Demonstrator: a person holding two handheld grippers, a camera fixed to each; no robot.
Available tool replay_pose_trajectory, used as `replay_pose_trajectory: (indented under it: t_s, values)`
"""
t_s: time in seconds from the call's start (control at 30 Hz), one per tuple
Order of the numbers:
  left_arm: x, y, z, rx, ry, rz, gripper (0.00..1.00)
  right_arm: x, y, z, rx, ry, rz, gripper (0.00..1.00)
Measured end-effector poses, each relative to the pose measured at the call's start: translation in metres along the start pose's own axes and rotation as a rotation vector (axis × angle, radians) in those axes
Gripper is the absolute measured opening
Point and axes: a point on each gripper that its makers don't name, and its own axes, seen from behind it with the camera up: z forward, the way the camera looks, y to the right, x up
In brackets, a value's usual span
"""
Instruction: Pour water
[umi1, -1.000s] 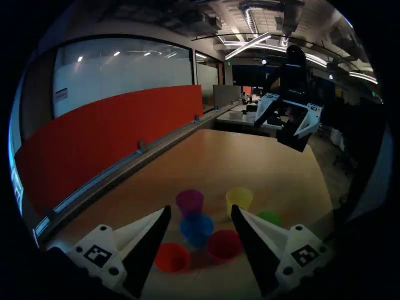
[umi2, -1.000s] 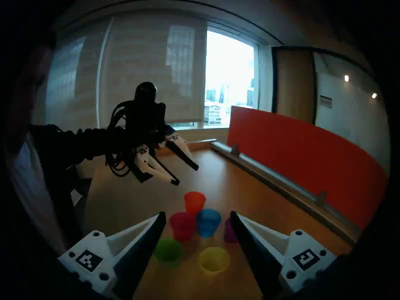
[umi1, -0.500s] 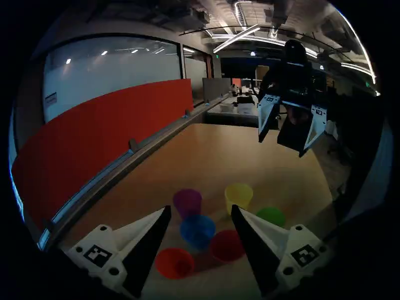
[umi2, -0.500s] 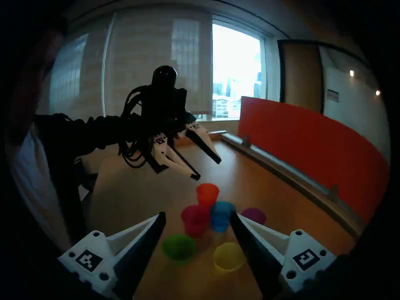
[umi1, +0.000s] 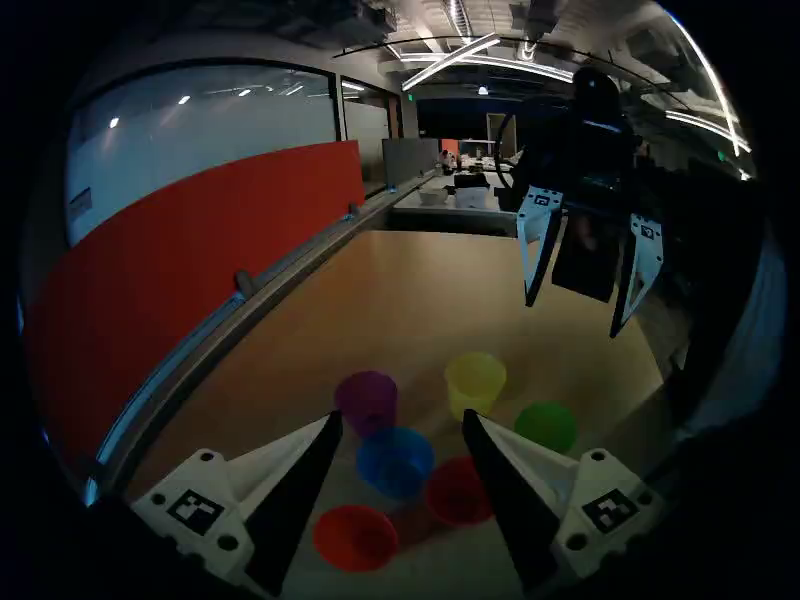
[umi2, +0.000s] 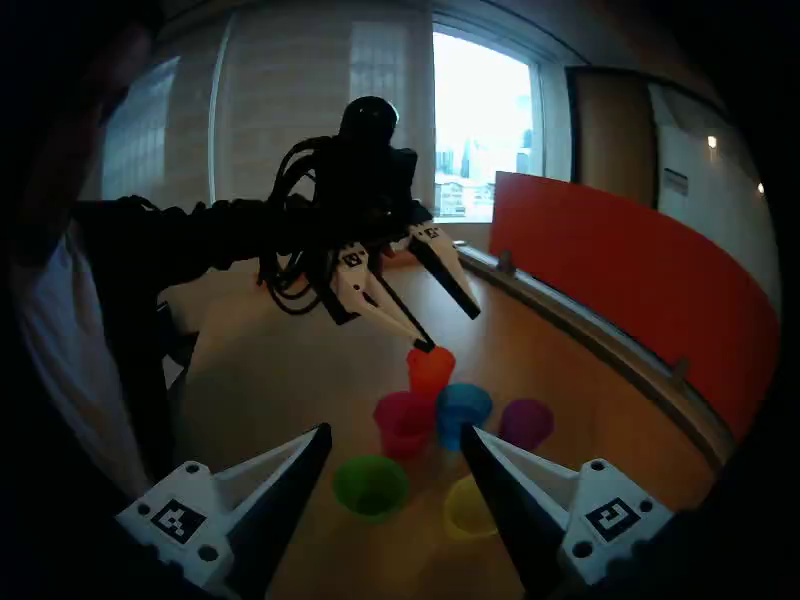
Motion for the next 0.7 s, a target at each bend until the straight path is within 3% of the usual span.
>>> replay_pose_trajectory:
  t_s: [0.7]
  values:
    - [-0.039,-0.004,0.028,-0.042,-0.104,0.036,0.89,-0.035,-0.022,0.03,0.06,-0.067,-0.014,0.99]
